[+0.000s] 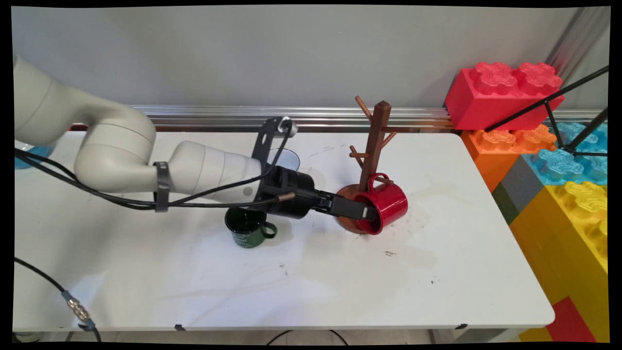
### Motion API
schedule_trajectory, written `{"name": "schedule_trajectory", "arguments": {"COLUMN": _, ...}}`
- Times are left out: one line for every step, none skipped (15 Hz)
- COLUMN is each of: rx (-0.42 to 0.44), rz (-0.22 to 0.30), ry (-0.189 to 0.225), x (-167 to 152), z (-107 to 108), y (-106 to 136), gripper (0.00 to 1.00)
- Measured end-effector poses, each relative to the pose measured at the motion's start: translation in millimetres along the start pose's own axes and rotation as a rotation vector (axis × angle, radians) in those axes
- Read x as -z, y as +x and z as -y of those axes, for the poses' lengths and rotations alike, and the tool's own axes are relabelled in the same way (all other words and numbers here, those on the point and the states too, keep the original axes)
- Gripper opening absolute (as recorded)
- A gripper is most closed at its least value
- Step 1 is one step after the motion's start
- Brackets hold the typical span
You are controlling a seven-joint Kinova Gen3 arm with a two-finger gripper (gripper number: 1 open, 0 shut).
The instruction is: Pick up the red mug from the rack
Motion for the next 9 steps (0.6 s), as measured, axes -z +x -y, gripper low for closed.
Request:
{"name": "schedule_trajectory", "arguments": {"rx": 0.001, "rz": -0.002, "ry": -0.001, "x": -2, "z": -1, "y": 0, "gripper": 1.0}}
{"name": "schedule_trajectory", "arguments": {"rx": 0.002, "rz": -0.004, "ry": -0.003, "x": -7, "z": -3, "y": 0, "gripper": 1.0}}
{"name": "schedule_trajectory", "arguments": {"rx": 0.003, "rz": -0.006, "ry": -0.003, "x": -9, "z": -4, "y": 0, "gripper": 1.0}}
{"name": "schedule_trajectory", "arguments": {"rx": 0.003, "rz": -0.008, "ry": -0.003, "x": -13, "z": -5, "y": 0, "gripper": 1.0}}
{"name": "schedule_trajectory", "arguments": {"rx": 0.005, "rz": -0.01, "ry": -0.002, "x": -17, "z": -6, "y": 1, "gripper": 1.0}}
{"name": "schedule_trajectory", "arguments": {"rx": 0.006, "rz": -0.012, "ry": -0.001, "x": -21, "z": -6, "y": 1, "gripper": 1.0}}
{"name": "schedule_trajectory", "arguments": {"rx": 0.007, "rz": -0.013, "ry": 0.0, "x": -24, "z": -7, "y": 1, "gripper": 1.0}}
{"name": "schedule_trajectory", "arguments": {"rx": 0.008, "rz": -0.013, "ry": 0.001, "x": -26, "z": -7, "y": 1, "gripper": 1.0}}
{"name": "schedule_trajectory", "arguments": {"rx": 0.01, "rz": -0.014, "ry": 0.003, "x": -29, "z": -7, "y": 1, "gripper": 1.0}}
